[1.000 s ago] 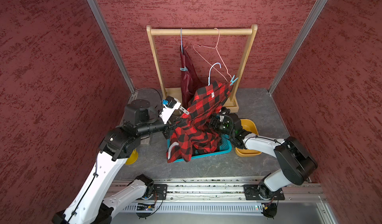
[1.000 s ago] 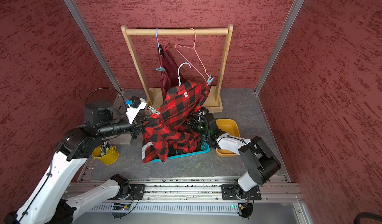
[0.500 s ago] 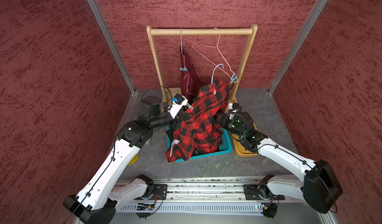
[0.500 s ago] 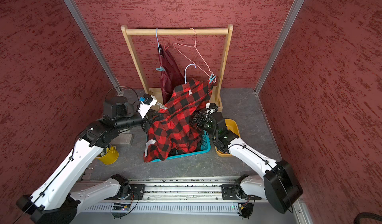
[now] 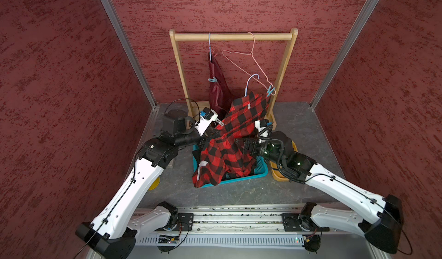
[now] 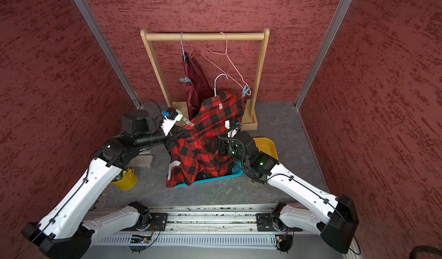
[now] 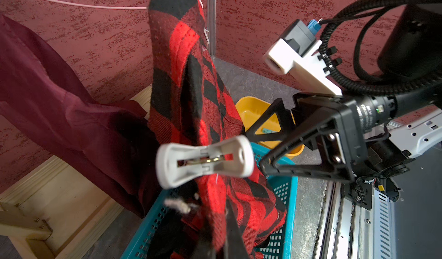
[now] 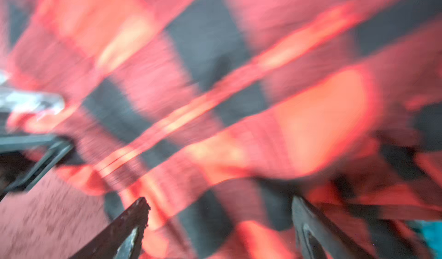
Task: Remove the clothespins securing long-sleeve shirts to the hanger
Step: Place the long-sleeve shirt at the bin.
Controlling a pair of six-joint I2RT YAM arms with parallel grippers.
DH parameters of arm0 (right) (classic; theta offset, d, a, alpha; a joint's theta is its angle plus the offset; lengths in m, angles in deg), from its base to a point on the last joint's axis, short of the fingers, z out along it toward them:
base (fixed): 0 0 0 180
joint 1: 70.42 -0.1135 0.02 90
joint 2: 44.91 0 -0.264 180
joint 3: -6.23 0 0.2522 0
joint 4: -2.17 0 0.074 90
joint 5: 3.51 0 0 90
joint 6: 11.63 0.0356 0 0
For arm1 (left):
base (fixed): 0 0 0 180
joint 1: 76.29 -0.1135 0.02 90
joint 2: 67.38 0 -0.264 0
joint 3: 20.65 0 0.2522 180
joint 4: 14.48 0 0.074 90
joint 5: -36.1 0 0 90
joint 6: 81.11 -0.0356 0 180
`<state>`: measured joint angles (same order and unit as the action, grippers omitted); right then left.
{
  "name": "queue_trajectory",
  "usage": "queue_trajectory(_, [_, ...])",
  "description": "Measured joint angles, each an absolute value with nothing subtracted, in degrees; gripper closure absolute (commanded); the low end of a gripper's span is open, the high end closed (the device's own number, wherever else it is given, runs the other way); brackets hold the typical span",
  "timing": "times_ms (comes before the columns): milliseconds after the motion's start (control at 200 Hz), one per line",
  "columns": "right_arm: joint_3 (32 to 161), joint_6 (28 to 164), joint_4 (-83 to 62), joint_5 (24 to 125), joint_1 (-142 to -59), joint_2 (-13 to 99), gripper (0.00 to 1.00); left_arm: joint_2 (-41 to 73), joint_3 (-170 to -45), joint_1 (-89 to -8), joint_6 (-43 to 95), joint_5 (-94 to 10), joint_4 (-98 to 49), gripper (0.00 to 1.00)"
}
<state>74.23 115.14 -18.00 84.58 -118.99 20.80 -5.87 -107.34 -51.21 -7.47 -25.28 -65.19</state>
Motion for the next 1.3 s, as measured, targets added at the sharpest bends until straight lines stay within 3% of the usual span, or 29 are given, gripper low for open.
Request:
queue_trajectory(456, [79.7, 106.5, -19.1, 85.4, -132.4, 36.7, 0.01, -4.1, -107.9, -51.2, -7.4, -24.3, -65.2, 1.00])
queue_trajectory(596, [80.7, 105.0, -19.2, 86.2, -134.0, 39.0, 0.06, -3.9, -108.4, -51.2, -7.4, -24.2, -65.5, 1.00])
queue_trajectory(726, [83.2, 104.0, -19.3, 87.9, -134.3, 42.6, 0.25, -3.9, -108.9, -51.1, -7.4, -24.2, -65.9, 1.00])
queue_trajectory(1002, [86.6, 102.7, -20.9, 92.2, -134.4, 46.1, 0.86, -4.0, -109.5, -50.7, -7.4, -24.3, -66.9, 1.00])
queue_trajectory(1182, [88.0, 102.2, -21.2, 96.6, -134.4, 46.1, 1.00, -4.9, -110.5, -50.6, -7.4, -24.3, -67.6, 1.00])
queue_trajectory(1297, [89.4, 101.9, -21.2, 101.0, -134.0, 46.2, 1.00, -6.0, -111.9, -50.6, -7.4, -24.4, -68.2, 1.00])
